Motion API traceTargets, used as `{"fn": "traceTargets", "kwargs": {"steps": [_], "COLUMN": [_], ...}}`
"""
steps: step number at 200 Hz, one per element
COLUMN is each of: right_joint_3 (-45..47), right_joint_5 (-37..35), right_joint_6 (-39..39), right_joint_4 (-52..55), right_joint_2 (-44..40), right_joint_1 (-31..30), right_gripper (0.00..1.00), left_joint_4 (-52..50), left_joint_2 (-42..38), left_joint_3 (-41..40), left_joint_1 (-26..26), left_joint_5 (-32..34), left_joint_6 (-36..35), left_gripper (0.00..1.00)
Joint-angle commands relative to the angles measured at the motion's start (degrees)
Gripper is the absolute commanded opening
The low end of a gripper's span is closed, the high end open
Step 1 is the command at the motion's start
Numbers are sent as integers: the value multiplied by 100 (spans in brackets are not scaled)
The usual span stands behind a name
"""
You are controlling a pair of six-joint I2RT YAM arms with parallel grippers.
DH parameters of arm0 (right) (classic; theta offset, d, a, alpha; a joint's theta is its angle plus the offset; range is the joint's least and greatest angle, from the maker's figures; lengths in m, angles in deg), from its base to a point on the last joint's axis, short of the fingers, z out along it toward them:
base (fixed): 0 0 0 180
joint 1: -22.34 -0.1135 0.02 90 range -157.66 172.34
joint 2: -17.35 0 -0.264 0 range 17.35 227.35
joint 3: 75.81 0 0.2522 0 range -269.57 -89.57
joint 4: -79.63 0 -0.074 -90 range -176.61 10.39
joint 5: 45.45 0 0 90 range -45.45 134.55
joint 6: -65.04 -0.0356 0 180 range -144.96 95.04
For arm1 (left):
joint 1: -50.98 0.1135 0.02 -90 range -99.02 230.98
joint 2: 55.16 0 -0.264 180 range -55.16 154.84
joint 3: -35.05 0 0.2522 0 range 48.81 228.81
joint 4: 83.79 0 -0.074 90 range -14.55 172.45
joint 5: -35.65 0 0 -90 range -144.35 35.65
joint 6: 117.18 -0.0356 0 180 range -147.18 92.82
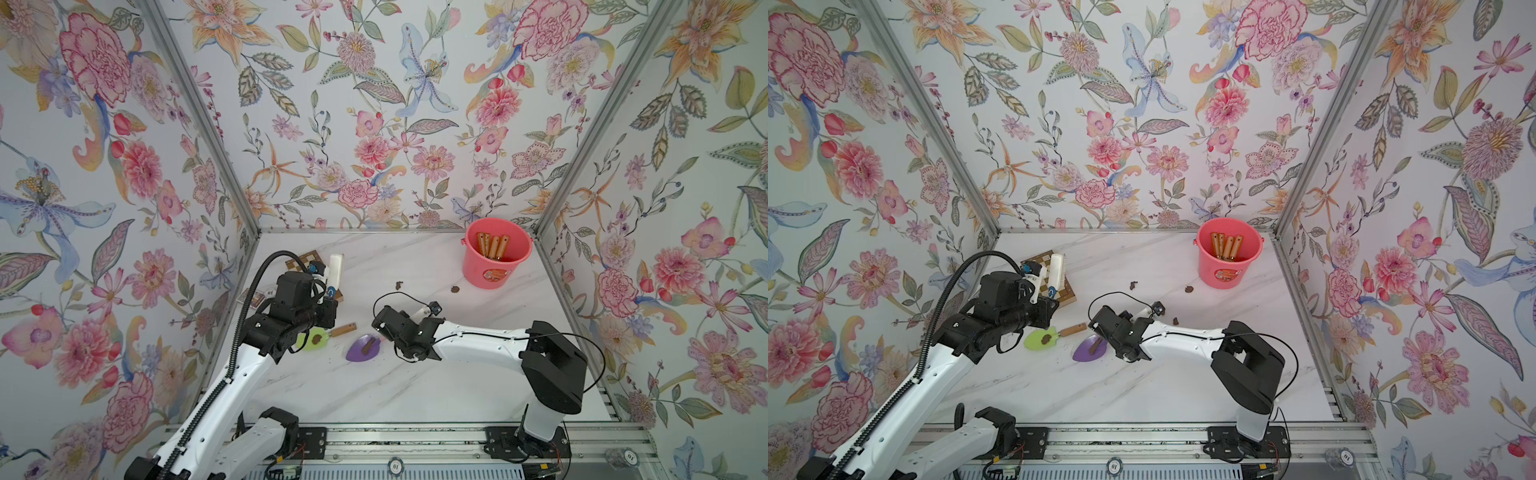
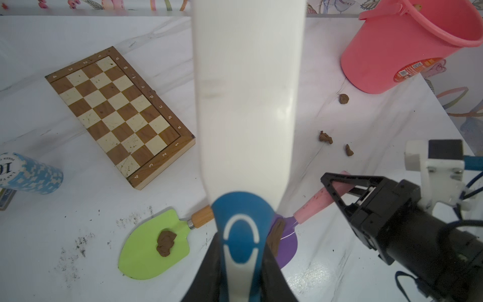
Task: Brush the soil off the hand trowel and place it into the bucket
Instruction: Pick up the hand trowel from the center of the board, then brush off the soil from the hand trowel.
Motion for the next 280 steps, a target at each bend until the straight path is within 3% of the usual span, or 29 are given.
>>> {"fn": "traceTargets", "kwargs": {"steps": [1,39,59,100,162,202,244,280], "right_joint_3": [182,114,-89,-638,-1896,-2194,-2596,-3065], "right_joint_5": [-5,1320,1919,3118,3567,3509,3645,4183], "right_joint_6": [1950,4297,5380,6605,7823,8151,8344,8526], "right_joint_4": [-39,-245,-262,-252,451,454,487,740], "right_joint_2": [-505,-958,-1038,-965,-481,-299,-238,-126], "right_joint_1": [493,1749,2305,3268,3574,3514,3471,3603], "right_gripper": [20,19,20,19,19,18,17,16], "left_joint_4": [112,259,245,766,1272,1602,1462,1821], "left_joint_2": [194,571,837,1605,2884,3352,3929,4203], "left_joint_3": [226,121,128,298,1158,1607,1988,1899], "left_joint_1": [-348,-1339,-2008,-2755,-2834,-2835,-2830,-2799], "left_joint_5": [-217,319,1007,1673,1569,1543,1585,1658], "left_joint_6": [-339,-577,-770,-1025,-1683,-1462,-1848,-1967], "left_gripper": [0,0,0,0,0,0,0,0]}}
